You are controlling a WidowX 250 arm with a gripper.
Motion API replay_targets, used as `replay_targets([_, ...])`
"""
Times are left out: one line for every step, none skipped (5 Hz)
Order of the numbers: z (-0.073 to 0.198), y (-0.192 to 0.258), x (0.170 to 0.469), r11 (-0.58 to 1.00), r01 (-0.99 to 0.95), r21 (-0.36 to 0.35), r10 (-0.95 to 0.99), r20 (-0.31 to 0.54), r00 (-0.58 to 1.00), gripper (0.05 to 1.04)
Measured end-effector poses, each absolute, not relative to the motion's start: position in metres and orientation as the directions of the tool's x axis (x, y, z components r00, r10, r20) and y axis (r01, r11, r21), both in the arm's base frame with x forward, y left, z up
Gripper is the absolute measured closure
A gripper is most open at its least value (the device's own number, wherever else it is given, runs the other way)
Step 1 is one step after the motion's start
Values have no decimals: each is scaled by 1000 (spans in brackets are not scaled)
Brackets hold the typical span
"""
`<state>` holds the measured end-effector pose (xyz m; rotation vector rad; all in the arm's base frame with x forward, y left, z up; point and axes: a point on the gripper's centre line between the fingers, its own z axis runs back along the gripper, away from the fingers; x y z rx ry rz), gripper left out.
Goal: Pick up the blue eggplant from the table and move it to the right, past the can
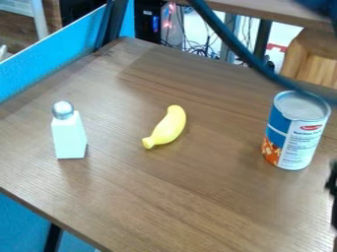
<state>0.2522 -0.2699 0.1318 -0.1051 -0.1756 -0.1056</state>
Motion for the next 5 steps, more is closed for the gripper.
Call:
replay_targets([166,-249,255,992,90,-88,-64,263,963,79])
replay_targets([191,-216,271,997,14,-82,13,320,947,79])
replay_targets([191,-169,280,996,-74,-47,85,325,942,82])
replay_targets([188,-128,301,993,-104,-63,118,294,948,83])
replay_targets([181,-127,319,999,-25,-30,32,272,962,83])
